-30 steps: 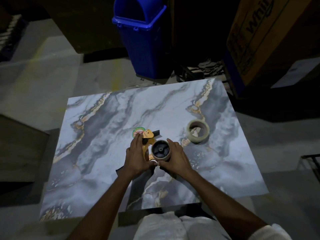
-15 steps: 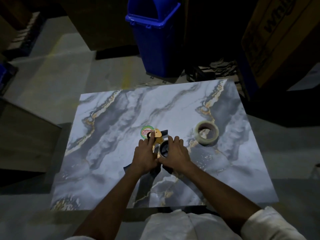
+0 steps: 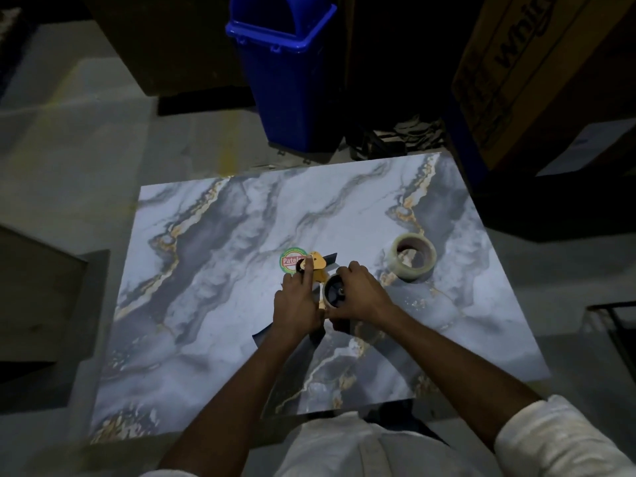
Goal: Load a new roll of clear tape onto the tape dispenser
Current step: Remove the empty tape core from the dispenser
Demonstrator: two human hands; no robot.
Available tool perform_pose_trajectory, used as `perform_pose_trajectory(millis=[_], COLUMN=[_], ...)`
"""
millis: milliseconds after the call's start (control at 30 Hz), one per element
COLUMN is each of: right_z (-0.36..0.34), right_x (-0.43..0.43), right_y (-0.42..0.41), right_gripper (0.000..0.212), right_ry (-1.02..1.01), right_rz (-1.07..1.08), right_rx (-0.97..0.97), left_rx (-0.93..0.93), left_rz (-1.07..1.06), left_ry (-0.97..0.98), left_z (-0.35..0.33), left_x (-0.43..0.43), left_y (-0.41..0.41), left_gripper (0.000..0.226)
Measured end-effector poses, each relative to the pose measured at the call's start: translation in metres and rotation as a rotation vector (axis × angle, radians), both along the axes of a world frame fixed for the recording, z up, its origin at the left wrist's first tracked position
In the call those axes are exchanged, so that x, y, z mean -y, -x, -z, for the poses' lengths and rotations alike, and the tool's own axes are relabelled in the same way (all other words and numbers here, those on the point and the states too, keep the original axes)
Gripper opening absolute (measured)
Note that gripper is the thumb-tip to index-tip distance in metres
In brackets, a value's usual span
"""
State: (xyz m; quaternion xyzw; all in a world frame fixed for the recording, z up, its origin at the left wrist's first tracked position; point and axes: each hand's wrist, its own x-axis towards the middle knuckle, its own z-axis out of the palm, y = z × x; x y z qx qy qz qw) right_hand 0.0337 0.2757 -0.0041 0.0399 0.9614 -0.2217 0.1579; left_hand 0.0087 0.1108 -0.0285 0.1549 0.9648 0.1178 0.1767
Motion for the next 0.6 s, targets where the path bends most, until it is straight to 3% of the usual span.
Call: perform_pose_trajectory(millis=[400,600], right_z=[-0.028,-0.033], right_x=[-0.013,-0.015], right_y=[0.018,0.009], right_gripper=[0.071,0.064], right_ry=[-0.039,-0.041], right_rz=[-0.282,-0.281], right_rx=[-0.010,-0.065], left_rx=[-0.029,-0.041], left_rz=[-0.070,-0.085], left_ry=[0.050,0.077], left_z=[-0.003,-0.003], left_x=[-0.011,-0.011], left_y=[-0.005,-0.007], left_gripper=[0.121,0.120])
